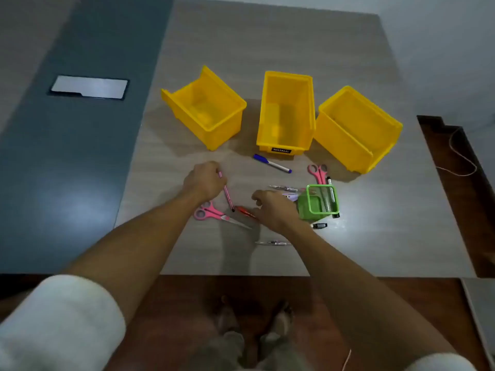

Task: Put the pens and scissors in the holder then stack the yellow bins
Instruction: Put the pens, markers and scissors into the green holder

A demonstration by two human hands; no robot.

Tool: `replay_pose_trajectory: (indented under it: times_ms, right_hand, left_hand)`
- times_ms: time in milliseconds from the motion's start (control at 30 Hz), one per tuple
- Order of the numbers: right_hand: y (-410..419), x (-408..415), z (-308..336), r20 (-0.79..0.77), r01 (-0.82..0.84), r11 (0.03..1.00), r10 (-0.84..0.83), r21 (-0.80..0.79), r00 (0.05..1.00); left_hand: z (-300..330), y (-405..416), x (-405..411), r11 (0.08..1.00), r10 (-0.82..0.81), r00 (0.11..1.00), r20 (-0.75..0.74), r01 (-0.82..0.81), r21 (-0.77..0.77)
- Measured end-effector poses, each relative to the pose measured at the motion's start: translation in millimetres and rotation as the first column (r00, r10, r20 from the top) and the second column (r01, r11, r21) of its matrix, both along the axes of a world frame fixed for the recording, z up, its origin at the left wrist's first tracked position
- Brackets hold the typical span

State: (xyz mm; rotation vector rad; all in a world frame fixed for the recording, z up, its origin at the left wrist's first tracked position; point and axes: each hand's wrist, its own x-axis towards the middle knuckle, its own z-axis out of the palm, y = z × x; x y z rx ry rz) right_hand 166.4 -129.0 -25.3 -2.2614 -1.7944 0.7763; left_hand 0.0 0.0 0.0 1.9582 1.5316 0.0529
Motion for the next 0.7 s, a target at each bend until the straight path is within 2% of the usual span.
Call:
replay_pose_trajectory:
  times_ms: [133, 333, 500, 600, 700]
  right_hand:
    - [-2.7, -13.3, -25.2, 0.043, -0.014, 0.997, 0.017, -0.072, 0.999]
    - [-7.4, -22.2, -55.3, 0.12, -0.015, 0.997, 0.024, -0.073, 0.992]
    - [-20.7, -11.3, -62.3, 0.07, 0.042, 0.998, -0.039, -0.045, 0.997]
    - [-31.9, 2.1, -56.2, 0.021, 0.104, 0.995, -0.104, -0.012, 0.994]
    - [-47.6, 19.8, -46.2, -0.004, 0.192, 0.981, -0.192, 0.027, 0.981]
  left_hand:
    - [-22.1, 0.5, 4.6, 0.996, 0.079, 0.997, -0.006, -0.08, -0.047]
    - [-56.4, 6.6, 12.9, 0.97, 0.23, 0.973, -0.035, -0.232, -0.067]
    - [-72.4, 10.4, 27.0, 0.923, 0.362, 0.932, -0.033, -0.363, -0.129]
    - [-65.0, 11.0, 38.7, 0.931, 0.354, 0.933, 0.057, -0.347, -0.111]
    - [-55.0, 11.2, 50.7, 0.971, 0.241, 0.948, 0.208, -0.235, -0.053]
